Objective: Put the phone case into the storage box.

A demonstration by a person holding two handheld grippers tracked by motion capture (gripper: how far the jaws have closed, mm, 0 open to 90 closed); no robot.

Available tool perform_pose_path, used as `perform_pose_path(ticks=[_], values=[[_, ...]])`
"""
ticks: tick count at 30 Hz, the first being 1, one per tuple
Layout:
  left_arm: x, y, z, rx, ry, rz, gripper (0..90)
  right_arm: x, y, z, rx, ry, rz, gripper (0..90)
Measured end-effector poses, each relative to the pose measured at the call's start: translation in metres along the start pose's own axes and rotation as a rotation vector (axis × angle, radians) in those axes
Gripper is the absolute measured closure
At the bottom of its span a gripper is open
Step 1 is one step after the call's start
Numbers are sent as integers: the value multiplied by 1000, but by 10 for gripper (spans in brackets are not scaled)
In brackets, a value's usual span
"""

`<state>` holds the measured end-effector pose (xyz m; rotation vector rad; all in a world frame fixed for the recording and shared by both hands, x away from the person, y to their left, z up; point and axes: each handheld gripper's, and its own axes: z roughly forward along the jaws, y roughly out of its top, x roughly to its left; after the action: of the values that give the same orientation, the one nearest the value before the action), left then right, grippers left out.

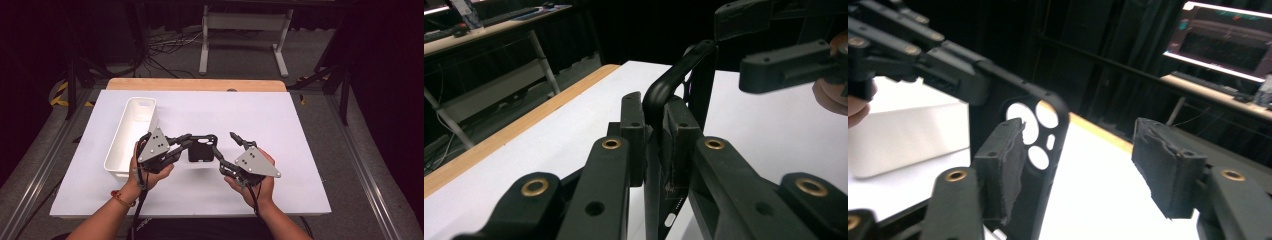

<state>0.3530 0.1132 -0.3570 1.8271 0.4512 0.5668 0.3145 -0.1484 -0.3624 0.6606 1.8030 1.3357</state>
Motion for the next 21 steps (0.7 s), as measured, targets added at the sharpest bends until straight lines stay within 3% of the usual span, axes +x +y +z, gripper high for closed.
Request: perform_pose_path(ticks=[8,12,16,21], values=[[5,2,-3,1,7,-3,823,0,-2,4,36,39,-66,254],[8,3,-5,0,7,-11,823,-3,-5,4,46,50,-61,218],[8,3,-5,-5,11,-9,823,-8,-15,-3,70,57,-92,214],[9,5,-6,-5,11,-5,823,-15,-26,-15,66,56,-87,216]])
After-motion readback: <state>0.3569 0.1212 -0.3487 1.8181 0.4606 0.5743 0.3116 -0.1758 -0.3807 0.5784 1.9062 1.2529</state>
